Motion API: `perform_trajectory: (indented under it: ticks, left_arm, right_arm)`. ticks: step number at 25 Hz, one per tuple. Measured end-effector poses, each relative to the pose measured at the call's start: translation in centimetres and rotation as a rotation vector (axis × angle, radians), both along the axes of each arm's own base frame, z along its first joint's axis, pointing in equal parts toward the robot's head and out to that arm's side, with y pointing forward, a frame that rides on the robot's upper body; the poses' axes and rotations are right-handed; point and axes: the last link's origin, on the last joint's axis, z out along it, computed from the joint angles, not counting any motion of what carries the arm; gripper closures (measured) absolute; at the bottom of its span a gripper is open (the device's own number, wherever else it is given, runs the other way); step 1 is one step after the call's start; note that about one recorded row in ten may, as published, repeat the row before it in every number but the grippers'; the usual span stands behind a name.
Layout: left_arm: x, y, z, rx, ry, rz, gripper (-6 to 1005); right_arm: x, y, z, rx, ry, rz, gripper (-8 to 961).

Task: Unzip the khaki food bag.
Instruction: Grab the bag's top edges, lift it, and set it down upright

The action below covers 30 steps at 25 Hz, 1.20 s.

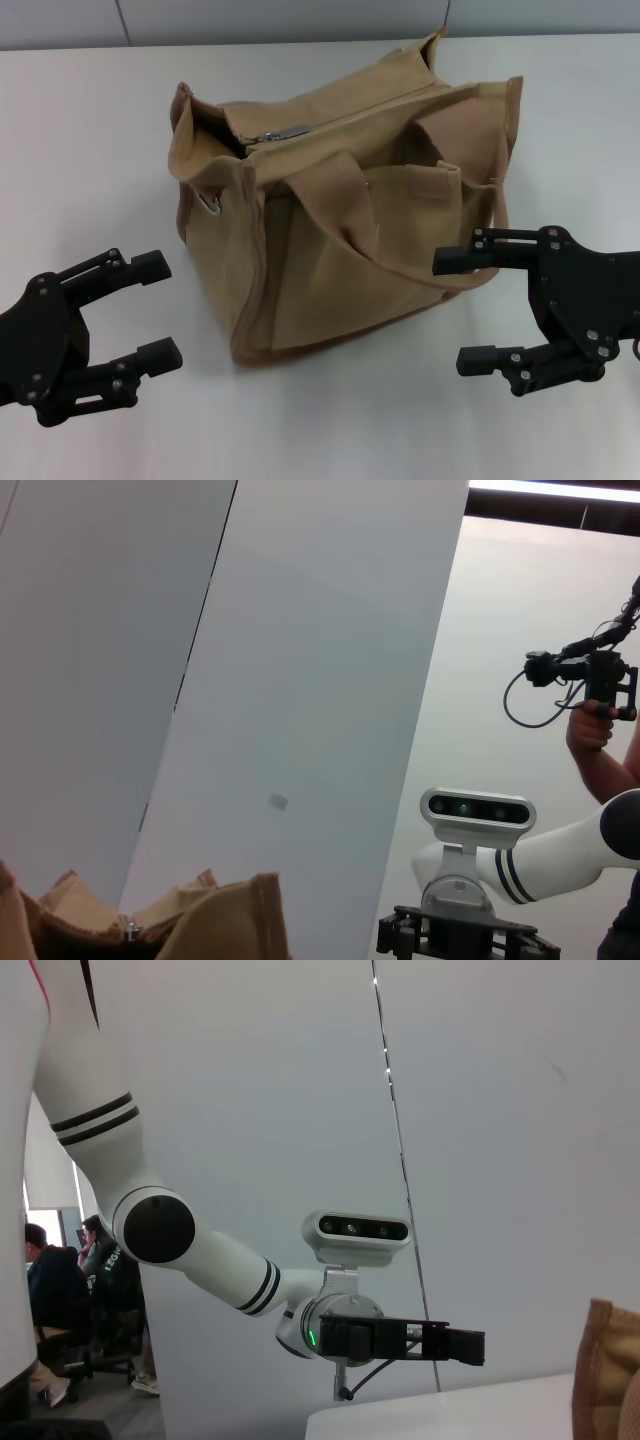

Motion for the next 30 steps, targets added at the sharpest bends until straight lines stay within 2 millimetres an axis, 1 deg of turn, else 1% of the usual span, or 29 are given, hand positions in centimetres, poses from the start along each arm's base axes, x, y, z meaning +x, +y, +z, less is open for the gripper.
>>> perform_trajectory:
  ticks: [9, 13, 17, 20, 23, 25, 28, 30]
  left_arm:
    - [0.0, 0.1, -0.2, 0.002, 0.006, 0.008, 155]
    - [-0.2, 0.4, -0.7, 0.011, 0.019, 0.037, 156]
    - [-0.3, 1.0, -1.6, 0.026, 0.037, 0.086, 158]
    - [-0.5, 1.7, -2.6, 0.047, 0.052, 0.135, 158]
    - [-0.3, 2.2, -3.2, 0.062, 0.053, 0.165, 159]
    - [0.3, 2.7, -4.1, 0.062, 0.045, 0.174, 160]
    - [0.7, 3.1, -4.5, 0.058, 0.045, 0.168, 160]
    - [1.3, 4.2, -5.7, 0.034, 0.053, 0.177, 161]
  right_arm:
    - [0.1, 0.0, -0.1, 0.003, -0.003, -0.006, 124]
    - [0.3, 0.0, -0.1, 0.015, -0.007, -0.018, 124]
    - [0.8, 0.6, -0.4, 0.052, -0.035, -0.056, 124]
    - [1.7, 0.9, -0.5, 0.091, -0.061, -0.114, 124]
    - [2.0, 0.9, -0.6, 0.101, -0.067, -0.131, 124]
    - [2.1, 1.0, -0.7, 0.11, -0.075, -0.144, 124]
    - [2.2, 1.1, -0.8, 0.114, -0.079, -0.149, 124]
    - [2.2, 1.1, -0.8, 0.112, -0.078, -0.152, 124]
